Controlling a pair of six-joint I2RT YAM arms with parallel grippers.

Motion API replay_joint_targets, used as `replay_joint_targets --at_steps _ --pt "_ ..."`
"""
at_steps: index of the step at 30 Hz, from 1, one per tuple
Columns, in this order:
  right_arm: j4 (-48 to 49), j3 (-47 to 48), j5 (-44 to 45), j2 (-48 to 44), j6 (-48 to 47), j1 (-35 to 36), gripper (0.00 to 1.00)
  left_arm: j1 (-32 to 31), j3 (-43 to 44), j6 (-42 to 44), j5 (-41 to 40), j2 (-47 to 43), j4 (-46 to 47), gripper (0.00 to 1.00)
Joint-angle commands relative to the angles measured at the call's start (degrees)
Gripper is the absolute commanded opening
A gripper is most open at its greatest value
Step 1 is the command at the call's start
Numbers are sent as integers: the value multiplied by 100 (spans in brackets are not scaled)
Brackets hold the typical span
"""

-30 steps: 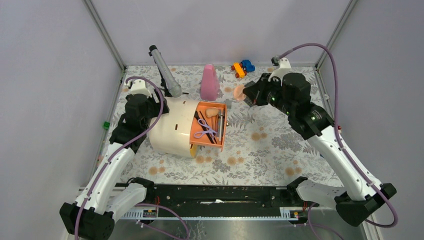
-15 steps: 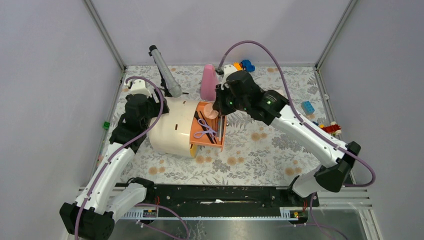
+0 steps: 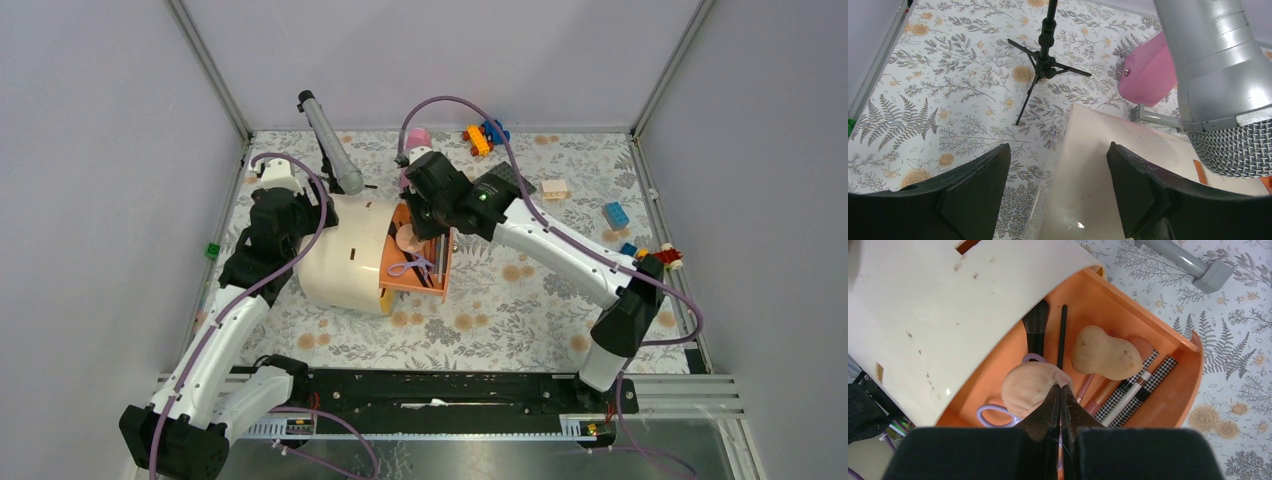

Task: Organize the makeup
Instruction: Place the makeup tool in the drawer.

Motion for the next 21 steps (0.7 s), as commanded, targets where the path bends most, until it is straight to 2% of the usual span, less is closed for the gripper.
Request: replay_joint_targets --at_steps 1,5,9,10,12,14,16,21 --pt "-113 398 -10 139 8 88 1 37 46 79 95 65 -359 78" --pt "-199 665 -83 355 122 127 2 37 46 79 94 64 -359 78" --pt "235 520 -403 242 271 132 4 37 37 79 88 55 -359 78" --pt "339 439 -474 198 309 132 7 37 37 79 86 58 -359 78" --pt "337 443 -466 173 350 137 20 37 37 79 85 47 -367 78" --pt "211 461 -250 164 356 132 29 37 37 79 82 47 -367 78" --pt "135 417 -9 117 352 134 34 37 37 79 81 47 -367 78" --pt "140 326 350 -209 349 132 37 37 42 79 82 47 -367 78"
